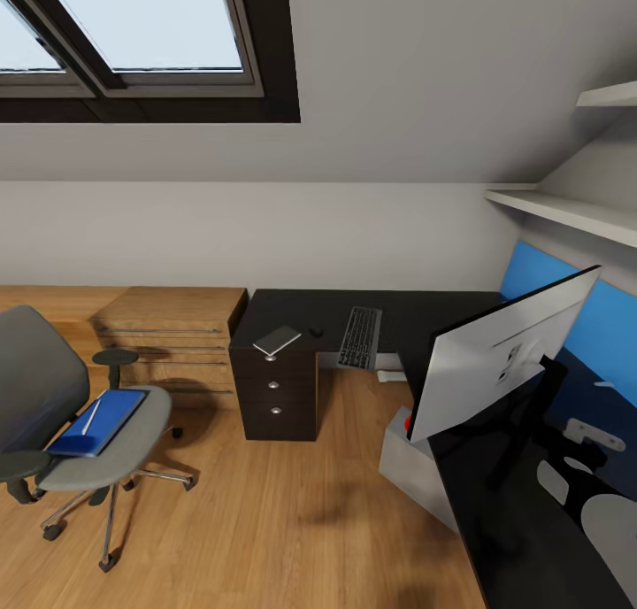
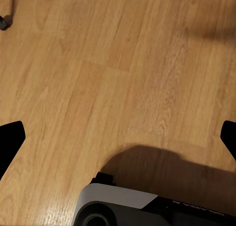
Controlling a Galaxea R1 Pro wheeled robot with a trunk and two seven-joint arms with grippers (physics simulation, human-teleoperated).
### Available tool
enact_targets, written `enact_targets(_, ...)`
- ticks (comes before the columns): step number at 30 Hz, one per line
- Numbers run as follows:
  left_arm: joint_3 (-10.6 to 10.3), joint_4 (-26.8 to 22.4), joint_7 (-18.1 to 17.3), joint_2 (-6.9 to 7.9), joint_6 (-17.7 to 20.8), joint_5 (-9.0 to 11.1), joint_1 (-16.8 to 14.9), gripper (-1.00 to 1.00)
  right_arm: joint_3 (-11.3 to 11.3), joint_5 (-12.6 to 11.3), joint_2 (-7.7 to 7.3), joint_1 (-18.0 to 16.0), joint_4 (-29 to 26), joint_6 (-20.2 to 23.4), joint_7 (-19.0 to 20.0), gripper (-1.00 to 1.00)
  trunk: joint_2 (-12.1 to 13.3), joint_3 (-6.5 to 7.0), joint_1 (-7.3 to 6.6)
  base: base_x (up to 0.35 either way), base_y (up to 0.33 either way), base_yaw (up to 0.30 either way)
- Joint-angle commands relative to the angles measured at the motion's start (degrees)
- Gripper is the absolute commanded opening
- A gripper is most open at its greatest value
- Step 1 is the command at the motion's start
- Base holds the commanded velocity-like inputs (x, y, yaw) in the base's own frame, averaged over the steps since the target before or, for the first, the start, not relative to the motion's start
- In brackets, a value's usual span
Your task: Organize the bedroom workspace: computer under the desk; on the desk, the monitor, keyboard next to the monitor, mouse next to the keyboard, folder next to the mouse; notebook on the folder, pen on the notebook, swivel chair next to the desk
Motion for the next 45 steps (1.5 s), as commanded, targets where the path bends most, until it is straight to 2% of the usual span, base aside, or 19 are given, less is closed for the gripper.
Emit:
enact_targets(1,-0.5,0.0,0.4,0.06,-0.3,0.5,-0.1,1.00,-0.3,0.1,0.02,-0.1,0.0,-0.2,0.1,1.00,-0.1,-0.13,0.03,0.000,0.000,0.000)
enact_targets(27,-0.4,0.0,0.4,0.06,-0.2,0.6,-0.1,1.00,-0.4,0.4,0.17,-0.1,0.0,-0.4,0.1,1.00,-0.1,-0.13,0.03,0.000,0.000,0.000)
enact_targets(36,-0.4,0.0,0.4,0.10,-0.2,0.5,-0.1,1.00,0.6,0.7,0.66,-0.1,0.2,-0.5,0.1,1.00,-0.1,-0.09,0.03,0.000,0.000,-0.017)
enact_targets(45,-0.3,0.0,0.3,0.14,-0.2,0.5,-0.1,1.00,1.5,2.6,2.24,-0.1,0.3,-0.8,0.5,1.00,-0.1,-0.09,0.03,0.017,0.000,-0.003)
